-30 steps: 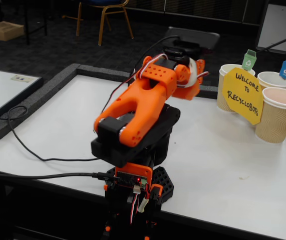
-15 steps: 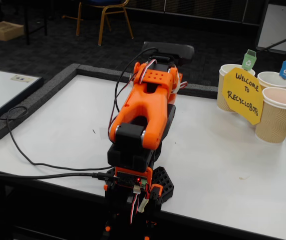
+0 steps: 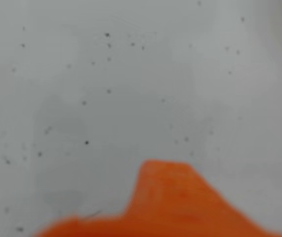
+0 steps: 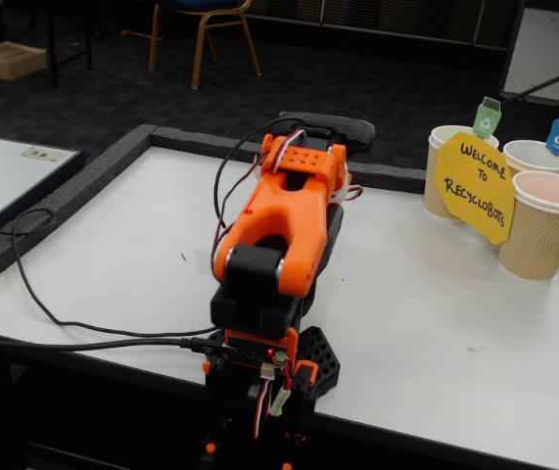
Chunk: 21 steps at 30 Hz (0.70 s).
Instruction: Sort rubbish by color.
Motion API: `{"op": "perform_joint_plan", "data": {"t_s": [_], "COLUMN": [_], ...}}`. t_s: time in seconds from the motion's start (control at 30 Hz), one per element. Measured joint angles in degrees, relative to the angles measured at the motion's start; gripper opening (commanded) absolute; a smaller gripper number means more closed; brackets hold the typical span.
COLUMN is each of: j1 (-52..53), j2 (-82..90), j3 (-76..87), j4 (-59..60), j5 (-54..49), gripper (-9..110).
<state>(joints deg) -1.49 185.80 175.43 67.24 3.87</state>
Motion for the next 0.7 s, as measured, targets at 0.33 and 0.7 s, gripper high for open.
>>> {"op": "perform_joint_plan", "data": {"t_s": [0.33, 0.7], "j1": [0.0, 0.0], "j2": [0.79, 0.79], "j3": [0.0, 0.0], "j4": [2.37, 2.37], "j5": [0.0, 0.0], "gripper": [0, 0]}}
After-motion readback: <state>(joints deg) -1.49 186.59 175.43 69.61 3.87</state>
